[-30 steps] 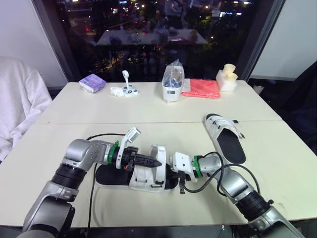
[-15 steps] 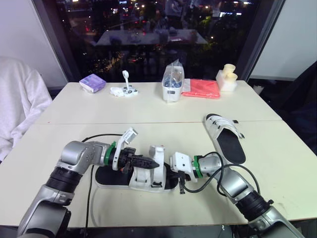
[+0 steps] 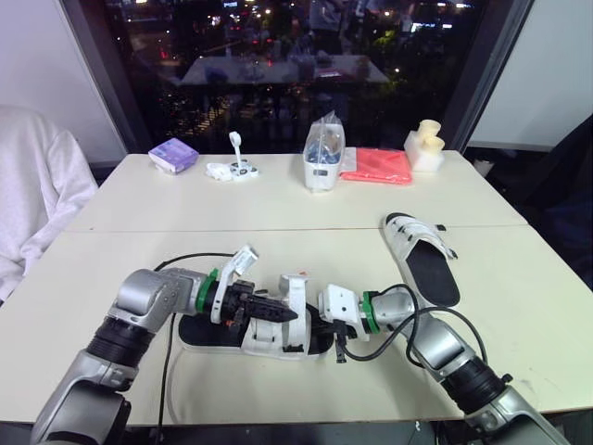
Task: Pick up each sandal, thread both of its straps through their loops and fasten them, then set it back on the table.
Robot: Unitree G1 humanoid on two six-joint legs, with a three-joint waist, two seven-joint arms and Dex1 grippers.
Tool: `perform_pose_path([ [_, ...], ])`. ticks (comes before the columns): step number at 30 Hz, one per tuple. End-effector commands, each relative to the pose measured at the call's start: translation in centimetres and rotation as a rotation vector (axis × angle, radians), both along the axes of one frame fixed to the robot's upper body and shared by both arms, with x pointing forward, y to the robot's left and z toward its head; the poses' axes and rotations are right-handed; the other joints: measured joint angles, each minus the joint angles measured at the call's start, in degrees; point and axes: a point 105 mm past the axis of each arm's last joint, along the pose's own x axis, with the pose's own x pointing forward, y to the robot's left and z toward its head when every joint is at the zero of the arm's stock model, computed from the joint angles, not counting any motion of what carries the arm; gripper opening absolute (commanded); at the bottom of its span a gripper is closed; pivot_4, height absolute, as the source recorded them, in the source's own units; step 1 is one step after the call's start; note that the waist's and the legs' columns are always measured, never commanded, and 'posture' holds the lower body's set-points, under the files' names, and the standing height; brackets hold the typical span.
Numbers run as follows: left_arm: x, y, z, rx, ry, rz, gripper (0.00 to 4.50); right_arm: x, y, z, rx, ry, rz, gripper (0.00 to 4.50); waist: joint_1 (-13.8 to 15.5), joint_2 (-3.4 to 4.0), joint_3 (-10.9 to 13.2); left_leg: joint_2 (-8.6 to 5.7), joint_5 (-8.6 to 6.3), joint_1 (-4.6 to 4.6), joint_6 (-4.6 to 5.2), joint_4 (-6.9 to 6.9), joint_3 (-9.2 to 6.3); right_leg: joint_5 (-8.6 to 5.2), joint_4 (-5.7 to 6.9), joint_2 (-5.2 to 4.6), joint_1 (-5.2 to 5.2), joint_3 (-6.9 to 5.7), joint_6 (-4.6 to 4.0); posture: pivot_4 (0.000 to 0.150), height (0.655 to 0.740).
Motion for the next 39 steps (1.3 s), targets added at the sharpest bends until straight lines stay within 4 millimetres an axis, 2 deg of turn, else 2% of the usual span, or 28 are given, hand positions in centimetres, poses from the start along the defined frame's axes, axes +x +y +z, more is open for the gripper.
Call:
perform_pose_path([
  [1,-0.1,0.1,-0.1,0.021,-0.055,-0.020,0.05,-0.6,-2.7,-4.9,-0.173,0.132,-0.092,0.00,0.02,0.00,0.00,0.00,0.00,0.00,0.00,0.00,0.00,0.00,0.00,0.00,0.00,0.00,0.00,0.150,0.7400],
  [5,0.4,0.2,-0.8,0.044,-0.137,-0.011,0.05,-0.6,-2.6,-4.9,-0.170,0.133,-0.091,0.00,0.01,0.00,0.00,0.00,0.00,0.00,0.00,0.00,0.00,0.00,0.00,0.00,0.00,0.00,0.00,0.150,0.7400],
  [18,1.0,0.4,-0.8,0.057,-0.268,-0.061,0.05,-0.8,-2.5,-5.0,-0.166,0.137,-0.092,0.00,0.00,0.00,0.00,0.00,0.00,0.00,0.00,0.00,0.01,0.00,0.00,0.00,0.00,0.00,0.00,0.150,0.7400],
  [32,-0.8,-0.4,-1.4,0.055,-0.393,-0.170,0.05,-0.9,-2.4,-5.0,-0.163,0.137,-0.098,0.00,-0.02,-0.01,-0.01,0.00,0.00,0.00,0.00,0.01,0.01,0.00,0.01,0.00,0.02,-0.01,0.01,0.150,0.7400],
  [39,-1.6,0.0,-2.8,0.122,-0.497,-0.245,0.05,-0.9,-2.4,-5.1,-0.165,0.138,-0.100,0.00,-0.01,0.01,-0.02,0.00,0.00,0.02,0.01,0.00,0.01,0.00,0.01,0.00,0.02,-0.01,0.01,0.150,0.7400],
])
